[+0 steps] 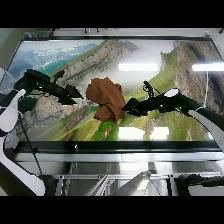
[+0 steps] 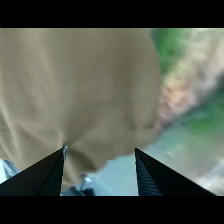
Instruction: Fold the shirts.
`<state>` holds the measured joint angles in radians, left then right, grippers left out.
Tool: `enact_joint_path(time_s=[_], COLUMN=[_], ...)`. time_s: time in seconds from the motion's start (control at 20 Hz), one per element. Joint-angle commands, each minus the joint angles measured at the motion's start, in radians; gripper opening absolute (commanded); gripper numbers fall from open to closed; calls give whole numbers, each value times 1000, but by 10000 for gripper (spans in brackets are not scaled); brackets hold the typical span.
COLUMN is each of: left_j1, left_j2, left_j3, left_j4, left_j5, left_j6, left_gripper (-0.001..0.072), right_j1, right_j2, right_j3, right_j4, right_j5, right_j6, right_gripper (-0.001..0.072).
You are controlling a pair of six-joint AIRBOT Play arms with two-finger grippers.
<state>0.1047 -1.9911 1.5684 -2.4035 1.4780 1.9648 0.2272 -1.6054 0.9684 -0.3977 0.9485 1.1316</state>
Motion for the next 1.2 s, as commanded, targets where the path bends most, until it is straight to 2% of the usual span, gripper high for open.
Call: enact_joint_path(time_s=[0.0, 0.3, 0.35, 0.45, 0.6, 0.65, 0.7, 0.85, 1.0, 1.15], left_j1=[-68, -169, -175, -178, -171, -166, -162, -146, -119, -113], left_j2=[-97, -207, -214, -214, -213, -212, -205, -129, 42, 316], left_j3=[108, 341, 366, 393, 423, 428, 428, 428, 428, 427], left_j4=[-33, -32, -32, -32, -33, -35, -35, -68, -173, -219], left_j5=[-6, -12, -10, -9, 35, 53, 72, 137, 192, 247], left_j6=[13, -43, -48, -47, -47, -48, -49, -54, -51, -50], left_gripper=[711, 692, 534, 7, 19, 18, 18, 18, 18, 19], right_j1=[13, 23, 24, 24, 26, 26, 24, -4, -106, -258], right_j2=[-16, -22, -22, -25, -61, -77, -85, -39, 147, 453], right_j3=[1, 1, 1, 1, 1, 1, 1, 6, 8, 9], right_j4=[74, 88, 88, 88, 93, 117, 158, 304, 321, 361], right_j5=[2, 2, 2, 0, 0, 14, 36, 183, 323, 445], right_j6=[-36, -37, -36, -37, -37, -75, -132, -301, -320, -322], right_gripper=[499, 499, 499, 499, 477, 164, 23, 25, 25, 26])
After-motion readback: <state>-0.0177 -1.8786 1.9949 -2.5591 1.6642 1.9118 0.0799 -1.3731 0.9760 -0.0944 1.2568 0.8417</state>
